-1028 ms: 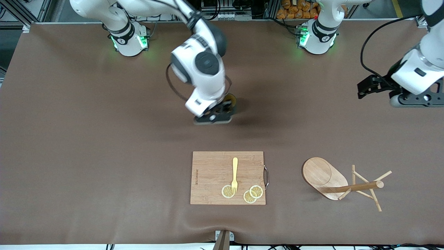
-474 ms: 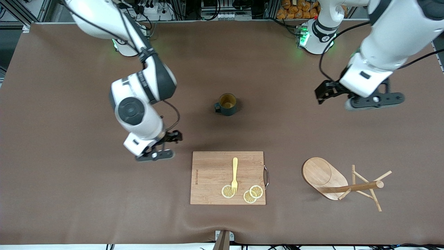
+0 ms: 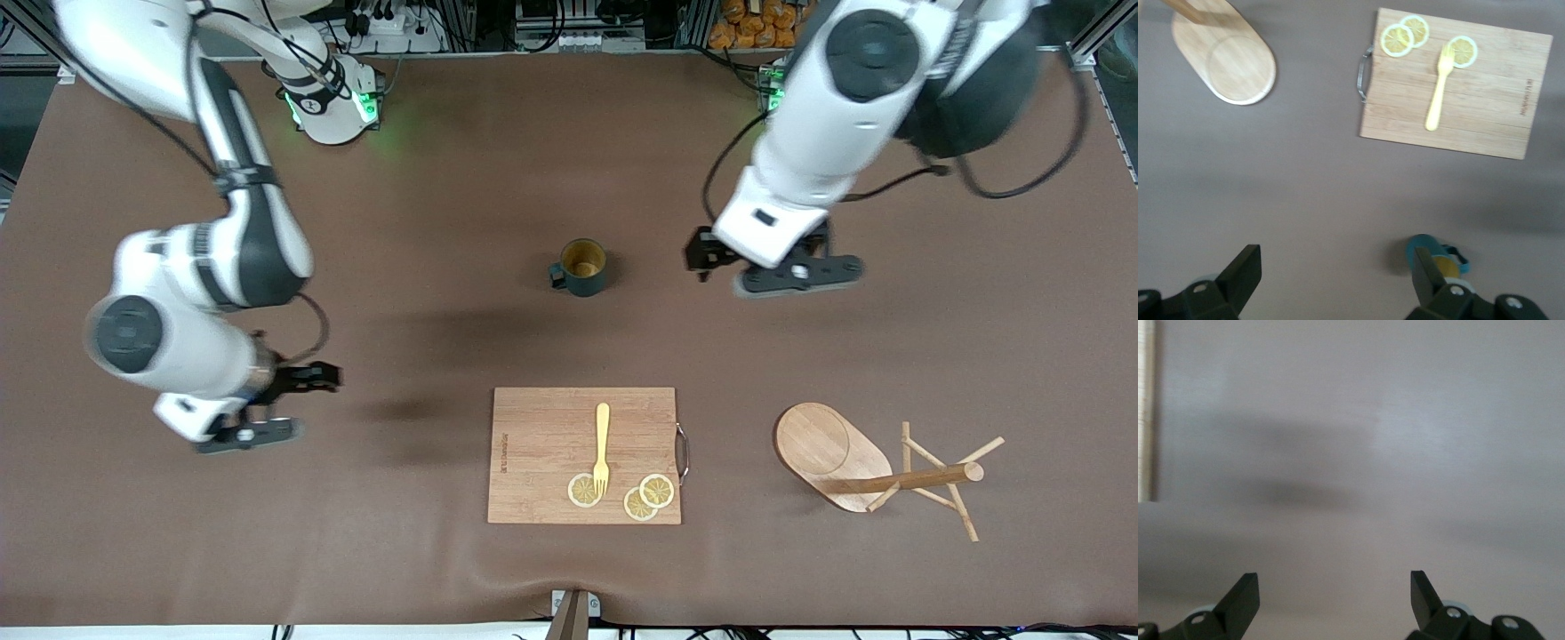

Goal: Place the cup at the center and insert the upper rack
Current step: 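Open the right gripper and withdraw while the left gripper reaches the mug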

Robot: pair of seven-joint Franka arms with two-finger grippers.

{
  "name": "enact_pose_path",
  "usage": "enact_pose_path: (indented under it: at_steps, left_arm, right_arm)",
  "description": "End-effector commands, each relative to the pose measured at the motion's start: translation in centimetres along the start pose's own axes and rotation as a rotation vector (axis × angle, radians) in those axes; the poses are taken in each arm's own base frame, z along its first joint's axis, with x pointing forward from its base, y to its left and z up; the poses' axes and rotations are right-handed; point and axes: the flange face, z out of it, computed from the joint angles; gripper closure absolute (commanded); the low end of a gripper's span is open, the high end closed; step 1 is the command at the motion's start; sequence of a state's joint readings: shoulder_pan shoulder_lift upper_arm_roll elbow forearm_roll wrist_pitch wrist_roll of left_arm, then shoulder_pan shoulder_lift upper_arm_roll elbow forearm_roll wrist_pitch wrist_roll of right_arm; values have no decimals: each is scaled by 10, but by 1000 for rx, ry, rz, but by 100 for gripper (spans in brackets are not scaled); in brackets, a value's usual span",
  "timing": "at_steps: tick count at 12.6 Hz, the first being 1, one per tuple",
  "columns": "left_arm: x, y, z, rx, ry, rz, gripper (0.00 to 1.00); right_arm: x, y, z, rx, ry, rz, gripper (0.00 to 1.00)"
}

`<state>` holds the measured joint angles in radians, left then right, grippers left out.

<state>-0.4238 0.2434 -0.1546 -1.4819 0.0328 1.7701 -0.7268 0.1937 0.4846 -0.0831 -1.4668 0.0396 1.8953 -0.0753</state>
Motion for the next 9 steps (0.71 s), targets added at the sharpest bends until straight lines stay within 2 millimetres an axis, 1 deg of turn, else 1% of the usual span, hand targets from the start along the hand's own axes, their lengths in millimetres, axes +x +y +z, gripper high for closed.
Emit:
enact_pose_path:
  at_steps: [1,2,3,4,5,7,8,9]
  left_arm:
    - [-17,42,7,-15,45,-62,0]
    - [-28,59,15,-20,55,-69,0]
    - [-37,74,22,-12,78,-49,0]
    - [-45,91,27,7,111,-21,0]
    - [-61,111,37,26,128,-24,0]
    - [-89,149,60,48,178,-66,0]
    - [-105,168,71,55,211,-61,0]
    - [-116,183,87,63,235,-80,0]
  right_arm:
    - [-40,41,-37,33,21,-2,0]
    - [-58,47,-55,34,34,12,0]
    - [-81,49,-71,33,44,24,0]
    - [-101,56,-87,32,61,40,0]
    - [-113,66,-104,32,83,63,0]
    - [-128,81,-129,39,80,165,0]
    - [-136,84,-143,38,76,185,0]
    - [-144,85,-162,38,62,193,0]
